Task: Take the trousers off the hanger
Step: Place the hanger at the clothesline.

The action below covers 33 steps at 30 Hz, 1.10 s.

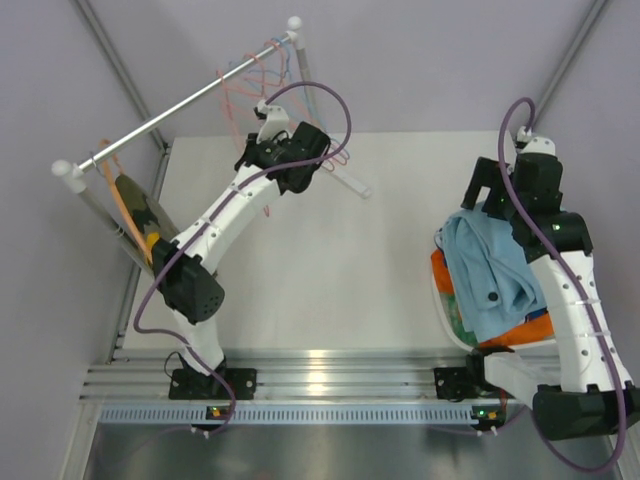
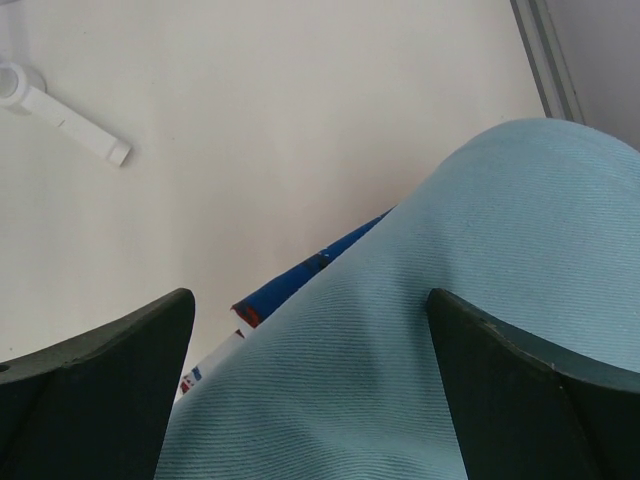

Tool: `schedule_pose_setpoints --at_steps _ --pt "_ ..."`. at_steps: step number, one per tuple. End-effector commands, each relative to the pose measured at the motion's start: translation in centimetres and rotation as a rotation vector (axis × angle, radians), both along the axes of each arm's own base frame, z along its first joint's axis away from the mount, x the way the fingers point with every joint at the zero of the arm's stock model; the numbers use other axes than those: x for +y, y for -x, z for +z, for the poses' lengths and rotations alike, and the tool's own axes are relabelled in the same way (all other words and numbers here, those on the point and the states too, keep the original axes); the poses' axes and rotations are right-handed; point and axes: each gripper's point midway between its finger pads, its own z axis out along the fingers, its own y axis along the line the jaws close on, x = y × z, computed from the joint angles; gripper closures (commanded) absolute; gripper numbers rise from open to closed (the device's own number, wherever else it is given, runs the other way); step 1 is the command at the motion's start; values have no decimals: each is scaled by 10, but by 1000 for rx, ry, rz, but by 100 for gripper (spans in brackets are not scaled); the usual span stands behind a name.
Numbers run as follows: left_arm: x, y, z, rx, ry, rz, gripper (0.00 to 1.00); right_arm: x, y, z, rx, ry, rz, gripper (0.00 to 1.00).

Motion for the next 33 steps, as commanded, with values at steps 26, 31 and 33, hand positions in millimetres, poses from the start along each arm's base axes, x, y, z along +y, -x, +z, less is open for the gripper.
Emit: schedule_pose_setpoints --at_steps 26,31,33 --pt "-35 -9 51 -66 253 -215 47 3 0 42 -154 -29 48 0" --pt "-46 12 72 -93 332 -326 32 6 7 49 -179 -45 55 0" --pt "-43 25 85 -112 367 -362 29 6 11 48 -175 -49 56 0"
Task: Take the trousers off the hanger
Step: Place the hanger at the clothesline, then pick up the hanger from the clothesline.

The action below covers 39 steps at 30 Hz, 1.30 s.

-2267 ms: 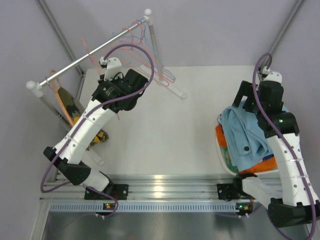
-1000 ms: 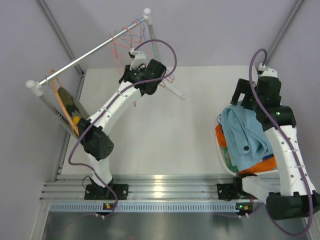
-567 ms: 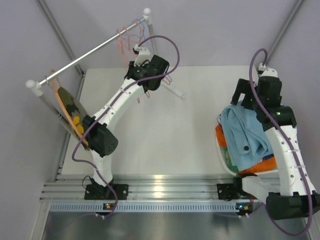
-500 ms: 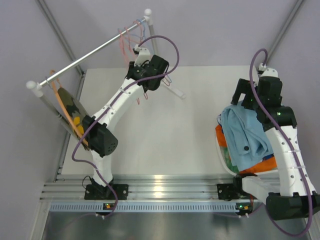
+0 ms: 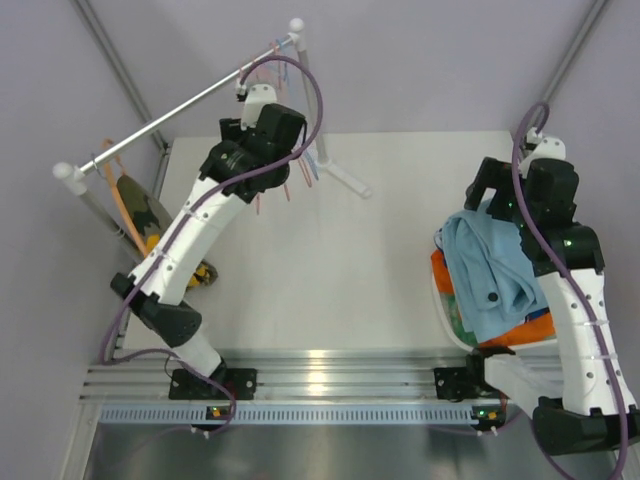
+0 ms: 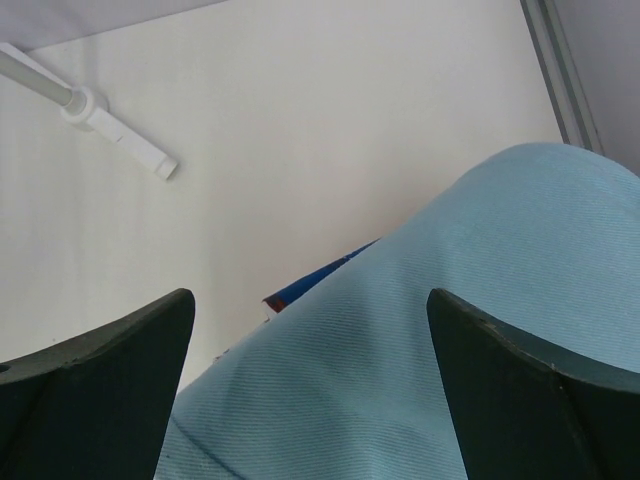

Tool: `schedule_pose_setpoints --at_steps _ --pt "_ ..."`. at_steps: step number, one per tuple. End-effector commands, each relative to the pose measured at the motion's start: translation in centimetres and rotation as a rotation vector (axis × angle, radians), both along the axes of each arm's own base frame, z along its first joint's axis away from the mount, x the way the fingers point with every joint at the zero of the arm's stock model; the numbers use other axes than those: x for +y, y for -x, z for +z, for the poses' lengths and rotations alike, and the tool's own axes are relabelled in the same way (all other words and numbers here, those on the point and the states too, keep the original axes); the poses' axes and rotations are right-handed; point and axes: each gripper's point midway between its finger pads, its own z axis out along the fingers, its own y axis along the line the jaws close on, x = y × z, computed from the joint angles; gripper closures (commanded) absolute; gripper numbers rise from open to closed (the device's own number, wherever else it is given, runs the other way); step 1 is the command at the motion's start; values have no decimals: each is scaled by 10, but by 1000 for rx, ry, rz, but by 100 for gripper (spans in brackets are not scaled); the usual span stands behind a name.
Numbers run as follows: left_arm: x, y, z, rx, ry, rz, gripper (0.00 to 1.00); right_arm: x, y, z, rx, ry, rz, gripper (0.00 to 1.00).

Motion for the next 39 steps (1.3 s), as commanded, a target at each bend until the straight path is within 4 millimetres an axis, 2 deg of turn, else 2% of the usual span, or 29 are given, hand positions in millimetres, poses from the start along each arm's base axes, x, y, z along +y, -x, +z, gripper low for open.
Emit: schedule_pose_setpoints --at_steps 1,2,4,6,9,14,18,23,30,31,39 --pt "-2 24 28 -49 97 -101 28 -1 4 25 -88 -27 -4 0" --pt "4 34 37 -64 118 -106 28 -1 6 24 -84 -27 -3 0" --pt "11 46 32 -45 115 -107 28 -1 9 23 -86 -31 -2 0" --pt "24 63 40 -69 140 -95 28 0 13 22 -88 -40 -3 0" --pt "43 86 31 -47 138 -64 28 2 15 19 -81 -52 7 0" --pt "77 120 35 -86 164 19 28 7 16 13 -65 -64 30 0" --pt "107 144 34 -98 115 111 28 12 12 12 -67 -75 54 0" --pt "135 160 26 -96 50 219 28 22 4 8 -58 -110 95 0" --pt "163 167 14 -96 38 358 28 26 -1 5 -43 -109 117 0" --pt "168 168 8 -85 22 381 28 26 -2 5 -45 -107 117 0" --pt "180 180 8 -130 68 386 30 25 -3 0 -27 -98 115 0"
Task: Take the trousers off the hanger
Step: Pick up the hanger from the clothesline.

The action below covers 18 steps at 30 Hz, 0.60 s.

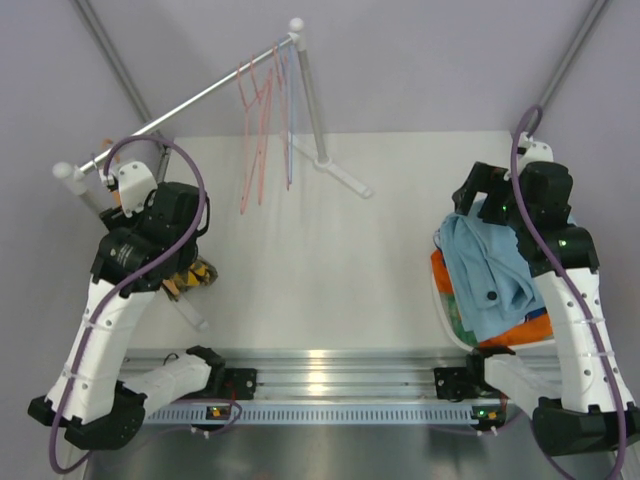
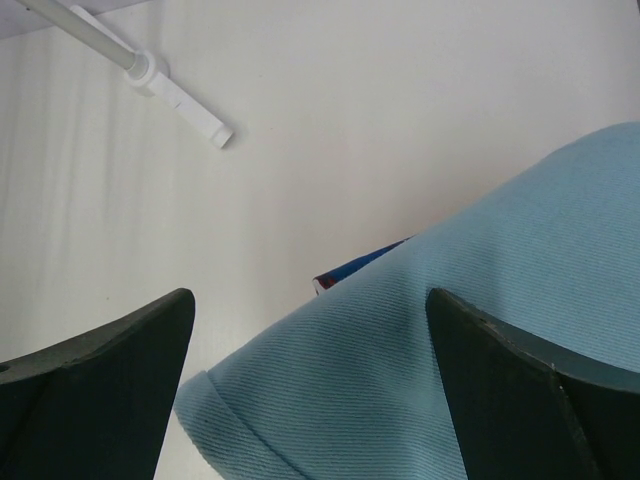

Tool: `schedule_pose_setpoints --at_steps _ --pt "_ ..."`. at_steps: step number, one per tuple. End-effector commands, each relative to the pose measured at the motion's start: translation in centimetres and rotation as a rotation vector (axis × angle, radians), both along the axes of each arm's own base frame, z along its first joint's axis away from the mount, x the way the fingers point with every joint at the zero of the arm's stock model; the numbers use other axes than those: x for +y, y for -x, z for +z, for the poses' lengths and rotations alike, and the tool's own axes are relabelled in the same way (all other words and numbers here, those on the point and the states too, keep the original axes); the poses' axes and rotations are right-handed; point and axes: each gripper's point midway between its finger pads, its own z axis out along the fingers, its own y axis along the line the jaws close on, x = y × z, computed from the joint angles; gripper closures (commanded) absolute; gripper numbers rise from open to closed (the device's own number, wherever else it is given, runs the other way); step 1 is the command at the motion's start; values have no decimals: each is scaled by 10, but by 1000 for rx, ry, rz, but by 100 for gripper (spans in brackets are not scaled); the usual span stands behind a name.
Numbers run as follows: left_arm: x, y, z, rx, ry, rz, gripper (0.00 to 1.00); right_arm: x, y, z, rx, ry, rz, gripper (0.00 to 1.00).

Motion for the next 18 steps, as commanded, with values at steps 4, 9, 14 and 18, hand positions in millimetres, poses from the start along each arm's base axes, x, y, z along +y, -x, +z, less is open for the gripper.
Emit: schedule_pose_setpoints --at_steps 4,9,14,18 --pt "12 10 5 -5 -33 43 30 -1 -6 6 -32 -11 -2 0" --pt "5 4 -4 -5 -8 -40 35 -3 -6 6 -34 -4 -6 0" --pt "9 3 -5 -22 0 -24 37 -2 -7 5 -20 -2 -1 0" --pt "15 7 -6 -11 -18 3 38 -4 -6 5 -21 3 -9 0"
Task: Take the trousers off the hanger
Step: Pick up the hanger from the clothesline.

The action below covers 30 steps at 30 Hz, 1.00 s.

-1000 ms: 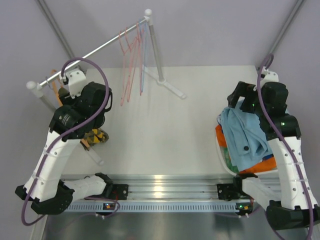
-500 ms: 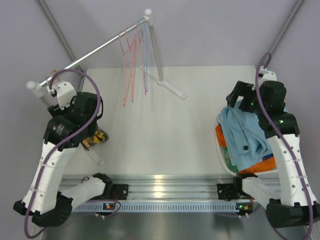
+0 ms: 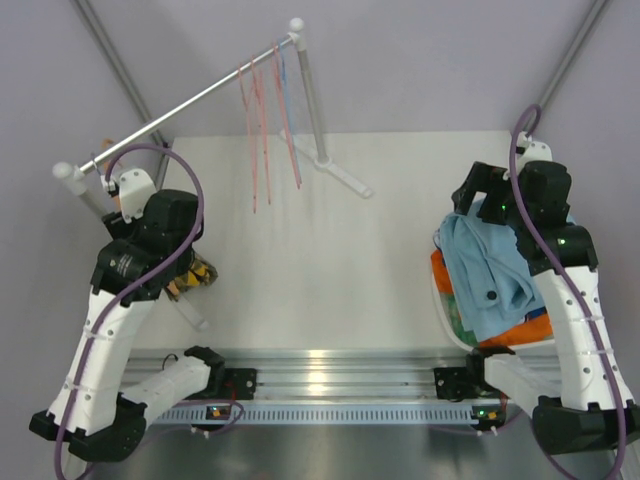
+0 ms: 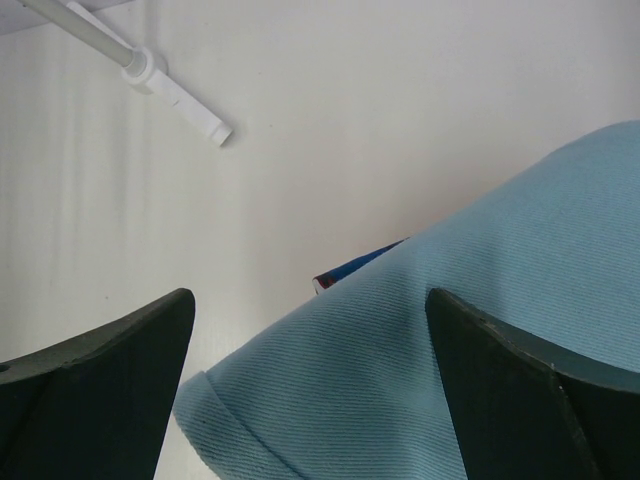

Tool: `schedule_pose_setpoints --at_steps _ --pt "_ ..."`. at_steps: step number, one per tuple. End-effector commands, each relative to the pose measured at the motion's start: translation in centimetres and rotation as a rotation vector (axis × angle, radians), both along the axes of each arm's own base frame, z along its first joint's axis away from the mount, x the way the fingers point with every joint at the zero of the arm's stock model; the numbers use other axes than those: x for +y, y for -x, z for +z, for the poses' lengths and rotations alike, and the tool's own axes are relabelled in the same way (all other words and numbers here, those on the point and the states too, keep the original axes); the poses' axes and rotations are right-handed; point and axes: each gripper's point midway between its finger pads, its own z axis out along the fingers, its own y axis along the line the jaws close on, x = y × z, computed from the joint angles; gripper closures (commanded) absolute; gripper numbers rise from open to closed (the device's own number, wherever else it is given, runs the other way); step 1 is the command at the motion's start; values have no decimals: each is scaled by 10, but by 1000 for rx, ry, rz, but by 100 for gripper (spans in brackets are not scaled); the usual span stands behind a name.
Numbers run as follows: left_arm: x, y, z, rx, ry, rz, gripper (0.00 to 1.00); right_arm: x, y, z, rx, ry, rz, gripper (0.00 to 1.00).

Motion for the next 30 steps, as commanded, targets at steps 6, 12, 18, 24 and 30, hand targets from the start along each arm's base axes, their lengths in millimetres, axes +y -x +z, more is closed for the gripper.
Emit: schedule_pose_setpoints --at_steps 6,12,18,24,30 --pt "5 -2 -10 -37 4 11 41 -5 -4 6 -24 7 -12 0" --pt "-2 -6 -18 -62 55 -42 46 -6 -2 9 -28 17 -12 0" --pt "-2 -10 -6 -117 49 -54 57 -6 -2 7 -22 14 -15 0" --pt "-6 -21 -19 -88 41 -62 64 -9 0 10 -28 21 -27 0" --pt "-5 -25 -27 -83 42 -58 64 -10 -1 11 -30 27 -29 0"
